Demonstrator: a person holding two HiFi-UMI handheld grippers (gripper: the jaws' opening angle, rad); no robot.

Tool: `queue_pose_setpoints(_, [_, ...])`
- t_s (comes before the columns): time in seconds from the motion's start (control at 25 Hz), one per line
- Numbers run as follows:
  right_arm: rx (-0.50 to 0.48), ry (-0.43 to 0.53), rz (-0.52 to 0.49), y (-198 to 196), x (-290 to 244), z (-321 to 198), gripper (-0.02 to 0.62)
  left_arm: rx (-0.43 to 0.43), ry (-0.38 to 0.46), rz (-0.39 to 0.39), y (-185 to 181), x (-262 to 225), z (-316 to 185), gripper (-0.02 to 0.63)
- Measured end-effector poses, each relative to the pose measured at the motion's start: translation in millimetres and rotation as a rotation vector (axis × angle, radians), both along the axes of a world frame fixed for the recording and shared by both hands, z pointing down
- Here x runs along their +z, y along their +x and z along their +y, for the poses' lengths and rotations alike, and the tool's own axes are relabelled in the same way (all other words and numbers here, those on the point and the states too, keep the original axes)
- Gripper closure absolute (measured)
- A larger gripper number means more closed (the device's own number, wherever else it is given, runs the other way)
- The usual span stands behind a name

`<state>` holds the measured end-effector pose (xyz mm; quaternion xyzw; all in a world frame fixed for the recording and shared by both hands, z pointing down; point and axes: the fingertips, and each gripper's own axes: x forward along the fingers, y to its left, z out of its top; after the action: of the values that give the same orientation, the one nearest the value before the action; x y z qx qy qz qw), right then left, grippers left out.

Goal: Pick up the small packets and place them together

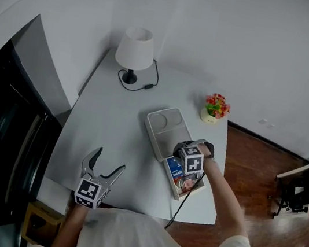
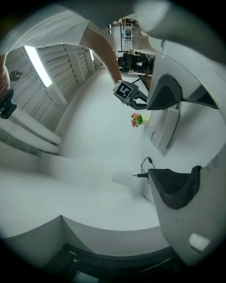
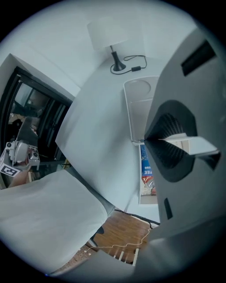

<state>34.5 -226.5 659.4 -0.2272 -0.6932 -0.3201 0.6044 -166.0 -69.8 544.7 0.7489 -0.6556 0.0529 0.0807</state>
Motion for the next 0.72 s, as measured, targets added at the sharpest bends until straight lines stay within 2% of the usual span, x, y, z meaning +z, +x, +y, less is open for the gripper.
queue_pose_setpoints(0.16, [-0.038, -0.003, 0.073, -7, 22, -7, 0.588, -0.034, -0.005, -0.001, -8, 1, 4, 0.207])
queue_pose_setpoints(0.36, [-0.012, -0.009, 0.07, -23, 29, -25, 0.586, -0.069, -0.025, 0.005, -17, 10, 11, 0.207])
queue_pose_setpoints(0.52, [-0.041, 0.021, 0.126, -29, 42, -40, 0.586, -0.087, -0.032, 0.004, -20, 11, 15, 0.207])
queue_pose_setpoints(0.72, [-0.052, 0.015, 0.17, -41, 65, -44, 0.586, -0.115, -0.04, -0.001, -29, 11, 20, 0.207])
